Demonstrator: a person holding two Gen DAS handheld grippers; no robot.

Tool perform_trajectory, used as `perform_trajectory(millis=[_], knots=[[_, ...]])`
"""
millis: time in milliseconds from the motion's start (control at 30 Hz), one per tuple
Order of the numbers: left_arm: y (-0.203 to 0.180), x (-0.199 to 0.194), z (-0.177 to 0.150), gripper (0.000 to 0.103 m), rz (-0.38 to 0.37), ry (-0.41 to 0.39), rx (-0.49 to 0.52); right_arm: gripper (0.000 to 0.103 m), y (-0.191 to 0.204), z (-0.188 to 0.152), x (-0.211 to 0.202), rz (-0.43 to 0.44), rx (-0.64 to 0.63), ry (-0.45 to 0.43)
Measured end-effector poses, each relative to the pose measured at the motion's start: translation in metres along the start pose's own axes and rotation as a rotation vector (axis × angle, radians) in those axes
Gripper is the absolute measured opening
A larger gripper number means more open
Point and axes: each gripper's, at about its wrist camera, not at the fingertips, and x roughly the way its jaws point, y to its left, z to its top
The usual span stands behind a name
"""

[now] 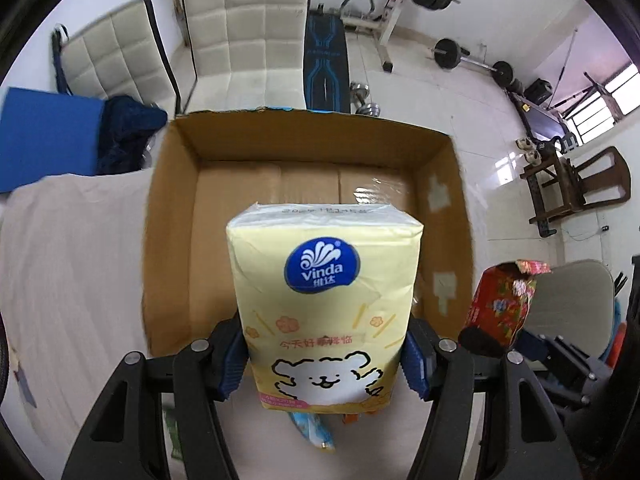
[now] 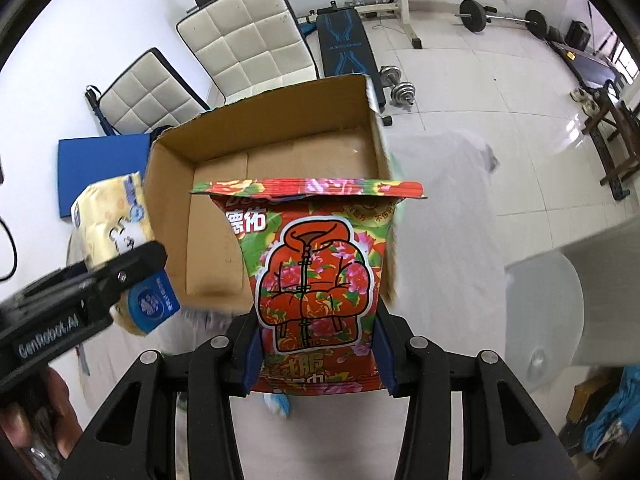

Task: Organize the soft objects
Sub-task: 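Carry both items into the box and open both tools to release them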

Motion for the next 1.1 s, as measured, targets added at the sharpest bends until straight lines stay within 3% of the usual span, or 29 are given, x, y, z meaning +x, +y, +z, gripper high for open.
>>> perform_trajectory(millis=[233,533,700,833,900,967,1100], knots=[[0.025,0.063,0.056,0.061,-0.029,0.115,-0.012,0.048,0.022,0.07,0.081,-0.046,-0.025,0.067],[0.027,0.123,0.089,0.061,-0.087,0.231,0.008,0.048,0.023,0.125,0.162,-0.093,-0.022,0.176],[0.024,0.14,0.096,0.061,-0.145,0.275,-0.003,0.048,0.022,0.134,0.18,-0.112,-0.021,0.19],[0.025,0.145,0.098,0.061,-0.13,0.305,-0.022,0.049,0.019,0.138,0.185,-0.121,-0.017,0.197],[0.024,0.144,0.096,0.062,-0.111,0.316,-0.03,0.054,0.021,0.138,0.184,-0.125,-0.023,0.197],[0.022,0.141,0.094,0.069,-0.104,0.313,-0.024,0.067,0.021,0.137,0.179,-0.13,-0.031,0.192],[0.023,0.131,0.089,0.069,-0.09,0.291,-0.019,0.068,0.019,0.132,0.17,-0.137,-0.027,0.192]])
